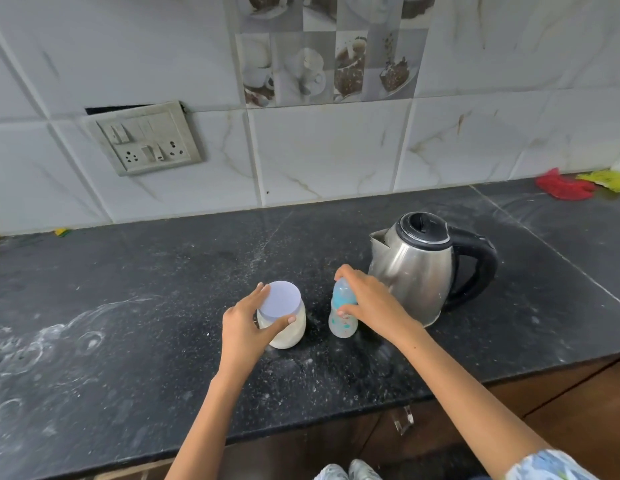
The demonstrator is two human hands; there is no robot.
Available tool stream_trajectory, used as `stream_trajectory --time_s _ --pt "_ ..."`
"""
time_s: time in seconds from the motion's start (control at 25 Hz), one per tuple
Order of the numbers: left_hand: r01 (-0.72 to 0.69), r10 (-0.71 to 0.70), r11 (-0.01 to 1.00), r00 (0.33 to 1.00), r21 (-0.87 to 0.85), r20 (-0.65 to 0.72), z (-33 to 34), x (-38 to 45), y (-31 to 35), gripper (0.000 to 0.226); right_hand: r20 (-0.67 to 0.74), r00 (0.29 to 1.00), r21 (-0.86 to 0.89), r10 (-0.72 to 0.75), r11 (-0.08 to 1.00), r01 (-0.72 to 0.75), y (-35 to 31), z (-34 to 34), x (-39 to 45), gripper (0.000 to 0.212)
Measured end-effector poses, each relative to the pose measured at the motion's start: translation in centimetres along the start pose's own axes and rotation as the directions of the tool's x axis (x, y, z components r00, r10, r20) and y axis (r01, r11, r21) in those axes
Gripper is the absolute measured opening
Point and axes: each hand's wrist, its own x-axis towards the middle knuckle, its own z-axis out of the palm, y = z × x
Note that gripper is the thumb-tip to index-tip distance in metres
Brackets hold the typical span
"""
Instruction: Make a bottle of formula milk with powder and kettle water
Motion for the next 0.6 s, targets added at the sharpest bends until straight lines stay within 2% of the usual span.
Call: stream_trajectory --time_s 0.32,0.44,0.52,0.6 --pt "-0.058 0.057 0.992 0.998 0.108 0.017 -0.1 0.5 -0.7 0.081 -0.079 0.996 0.133 -0.035 0.990 0.046 1.5 1.1 1.5 0.058" --pt "-0.105 0.091 0.974 0.993 0.200 0.079 -0.2 0.4 -1.2 0.087 -0.095 0.993 0.089 -0.064 0.993 0.073 2.0 1.5 0.6 0.064" --pt "-0.137 0.125 0.960 0.990 0.246 0.064 -0.8 0.9 -0.6 0.088 -0.194 0.979 0.038 -0.062 0.997 0.070 1.7 0.9 0.2 0.060" --pt "-0.188 0.213 0.926 0.976 0.328 -0.043 -1.8 1.5 1.8 0.083 -0.361 0.929 -0.003 -0.088 0.996 0.094 0.5 -0.5 0.3 0.054"
